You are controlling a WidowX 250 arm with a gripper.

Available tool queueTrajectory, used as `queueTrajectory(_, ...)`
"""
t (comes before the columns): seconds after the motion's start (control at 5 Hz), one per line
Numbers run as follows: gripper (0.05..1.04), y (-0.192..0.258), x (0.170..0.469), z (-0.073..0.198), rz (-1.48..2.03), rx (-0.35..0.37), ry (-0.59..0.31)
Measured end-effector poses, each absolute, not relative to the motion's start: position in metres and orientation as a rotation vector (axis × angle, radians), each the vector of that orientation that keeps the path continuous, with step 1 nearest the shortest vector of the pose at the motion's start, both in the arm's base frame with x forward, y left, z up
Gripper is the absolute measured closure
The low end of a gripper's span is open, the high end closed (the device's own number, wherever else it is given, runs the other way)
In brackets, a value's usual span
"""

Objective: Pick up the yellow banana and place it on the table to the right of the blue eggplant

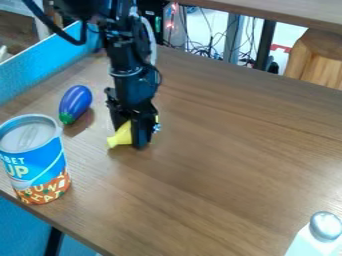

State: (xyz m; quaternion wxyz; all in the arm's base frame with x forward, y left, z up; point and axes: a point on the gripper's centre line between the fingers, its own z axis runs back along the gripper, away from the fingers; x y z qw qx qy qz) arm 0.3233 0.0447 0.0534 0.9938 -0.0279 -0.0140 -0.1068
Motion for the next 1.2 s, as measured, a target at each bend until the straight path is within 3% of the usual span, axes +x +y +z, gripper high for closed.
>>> queueTrajectory(0.2,0.144,0.047,0.321,0.054,-0.149,-0.037,-0.008)
queueTrajectory(0.4,0.079,0.049,0.315,0.065,-0.063,-0.022,-0.036)
queueTrajectory(0.8,0.083,0.037,0.315,0.140,0.003,0.025,-0.281)
queueTrajectory(1.0,0.083,-0.001,0.306,0.173,-0.086,0.003,-0.358)
queueTrajectory(1.2,0.083,-0.052,0.292,0.175,-0.212,-0.050,-0.313)
